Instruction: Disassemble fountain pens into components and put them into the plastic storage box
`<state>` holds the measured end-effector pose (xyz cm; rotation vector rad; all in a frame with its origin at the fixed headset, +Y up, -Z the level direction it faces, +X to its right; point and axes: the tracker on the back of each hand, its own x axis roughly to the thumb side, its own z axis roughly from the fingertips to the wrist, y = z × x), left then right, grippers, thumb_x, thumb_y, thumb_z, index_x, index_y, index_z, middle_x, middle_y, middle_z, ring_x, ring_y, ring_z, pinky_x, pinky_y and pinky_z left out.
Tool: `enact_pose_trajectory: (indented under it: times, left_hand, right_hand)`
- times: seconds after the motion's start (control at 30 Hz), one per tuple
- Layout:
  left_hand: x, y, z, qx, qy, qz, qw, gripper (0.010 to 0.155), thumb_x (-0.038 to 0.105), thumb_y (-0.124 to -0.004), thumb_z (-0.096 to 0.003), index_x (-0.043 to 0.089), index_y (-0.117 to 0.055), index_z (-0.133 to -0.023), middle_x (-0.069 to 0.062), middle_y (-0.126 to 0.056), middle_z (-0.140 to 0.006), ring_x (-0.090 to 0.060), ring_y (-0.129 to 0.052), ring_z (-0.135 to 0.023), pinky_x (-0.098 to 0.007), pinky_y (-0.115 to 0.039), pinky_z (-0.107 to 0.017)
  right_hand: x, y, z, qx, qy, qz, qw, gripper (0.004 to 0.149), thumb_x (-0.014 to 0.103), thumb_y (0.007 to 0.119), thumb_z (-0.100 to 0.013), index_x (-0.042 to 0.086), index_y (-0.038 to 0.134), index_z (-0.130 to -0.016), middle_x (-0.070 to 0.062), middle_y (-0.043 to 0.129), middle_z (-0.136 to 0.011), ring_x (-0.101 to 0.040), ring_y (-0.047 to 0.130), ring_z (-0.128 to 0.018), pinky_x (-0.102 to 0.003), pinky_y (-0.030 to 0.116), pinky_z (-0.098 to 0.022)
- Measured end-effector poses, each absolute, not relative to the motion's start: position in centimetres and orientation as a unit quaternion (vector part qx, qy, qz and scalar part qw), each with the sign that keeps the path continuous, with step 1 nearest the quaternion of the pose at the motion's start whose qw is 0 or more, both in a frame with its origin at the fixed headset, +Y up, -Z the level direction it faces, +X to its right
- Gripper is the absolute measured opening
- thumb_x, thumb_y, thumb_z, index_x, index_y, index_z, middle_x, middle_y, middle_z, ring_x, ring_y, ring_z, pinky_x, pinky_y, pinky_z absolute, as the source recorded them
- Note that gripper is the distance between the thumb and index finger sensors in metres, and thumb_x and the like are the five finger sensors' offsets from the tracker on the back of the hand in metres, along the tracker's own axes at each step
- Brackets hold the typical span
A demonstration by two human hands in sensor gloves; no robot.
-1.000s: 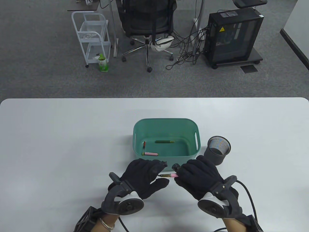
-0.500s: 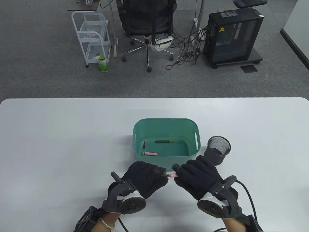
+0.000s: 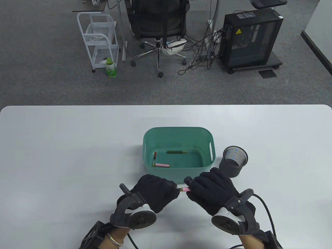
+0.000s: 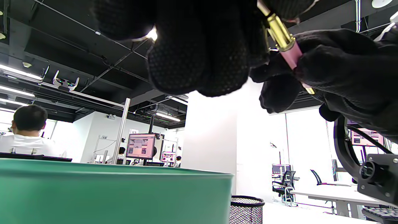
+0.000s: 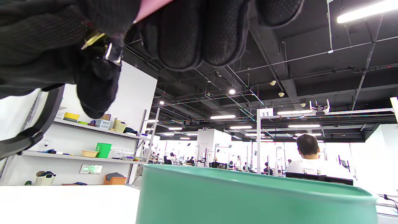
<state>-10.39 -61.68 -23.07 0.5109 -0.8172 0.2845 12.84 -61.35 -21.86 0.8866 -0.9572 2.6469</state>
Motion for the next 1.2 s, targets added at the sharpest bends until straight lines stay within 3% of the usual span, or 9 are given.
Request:
enact_pose_trajectory:
  times: [0.07, 0.17, 0.27, 0.37, 0.7, 1.03, 1.2]
  left_hand:
    - [-10.40, -61.69, -23.07, 0.246, -0.391, 0.137, 0.876, 0.051, 0.047, -0.055, -0.0675, 0.013, -0.092, -0.079, -0.003, -0.106, -0.065, -0.020, -0.103, -0.053, -0.044, -0.080, -0.056]
    - [-10.40, -61.74, -23.06, 0.246, -0.394, 0.138, 0.875, 0.056, 0.052, -0.056, -0.0667, 0.013, -0.088, -0.090, -0.005, -0.104, -0.075, -0.022, -0.102, -0.063, -0.047, -0.077, -0.062]
    - [-10.41, -61.72, -22.98, 0.248, -0.391, 0.133, 0.876, 0.060, 0.058, -0.061, -0.0644, 0.014, -0.080, -0.100, -0.007, -0.099, -0.086, -0.024, -0.098, -0.073, -0.049, -0.073, -0.068]
    - [-10.43, -61.67, -22.90, 0.253, -0.390, 0.133, 0.875, 0.060, 0.059, -0.066, -0.0628, 0.015, -0.075, -0.104, -0.007, -0.095, -0.092, -0.024, -0.095, -0.078, -0.050, -0.070, -0.071]
    - [-10.26, -61.70, -22.71, 0.260, -0.389, 0.124, 0.875, 0.049, 0.052, -0.073, -0.0634, 0.017, -0.076, -0.097, -0.003, -0.094, -0.091, -0.021, -0.096, -0.077, -0.048, -0.070, -0.071]
    - [-10.14, -61.74, -22.74, 0.252, -0.394, 0.126, 0.875, 0.045, 0.049, -0.066, -0.0660, 0.015, -0.081, -0.092, -0.005, -0.099, -0.083, -0.021, -0.099, -0.070, -0.047, -0.073, -0.068]
    - [-10.10, -61.74, -22.79, 0.249, -0.398, 0.129, 0.874, 0.048, 0.048, -0.060, -0.0669, 0.013, -0.087, -0.085, -0.004, -0.103, -0.073, -0.020, -0.102, -0.060, -0.046, -0.077, -0.063]
  right_hand:
    - [12.85, -61.35, -21.84, 0.299, -0.323, 0.893, 0.095, 0.045, 0.053, 0.073, -0.053, 0.034, 0.087, -0.091, 0.011, 0.092, -0.079, -0.015, 0.089, -0.079, -0.048, 0.064, -0.074]
    - [12.91, -61.30, -21.81, 0.299, -0.324, 0.892, 0.099, 0.046, 0.053, 0.073, -0.053, 0.034, 0.087, -0.091, 0.011, 0.092, -0.079, -0.015, 0.089, -0.079, -0.048, 0.064, -0.074]
    - [13.02, -61.27, -21.81, 0.296, -0.327, 0.892, 0.097, 0.045, 0.053, 0.072, -0.053, 0.034, 0.087, -0.091, 0.011, 0.092, -0.079, -0.015, 0.089, -0.079, -0.048, 0.064, -0.074]
    - [13.10, -61.25, -21.82, 0.294, -0.328, 0.892, 0.097, 0.045, 0.053, 0.072, -0.053, 0.034, 0.087, -0.091, 0.011, 0.092, -0.079, -0.015, 0.089, -0.079, -0.048, 0.064, -0.074]
    - [13.25, -61.23, -21.80, 0.293, -0.331, 0.892, 0.098, 0.046, 0.053, 0.072, -0.053, 0.034, 0.087, -0.091, 0.011, 0.092, -0.079, -0.015, 0.089, -0.079, -0.048, 0.064, -0.074]
    - [13.13, -61.31, -21.79, 0.296, -0.328, 0.892, 0.098, 0.046, 0.053, 0.072, -0.053, 0.033, 0.087, -0.091, 0.011, 0.092, -0.079, -0.015, 0.089, -0.079, -0.048, 0.064, -0.074]
    - [13.09, -61.32, -21.78, 0.297, -0.328, 0.891, 0.098, 0.046, 0.053, 0.072, -0.053, 0.034, 0.087, -0.092, 0.011, 0.092, -0.079, -0.015, 0.089, -0.079, -0.048, 0.064, -0.074]
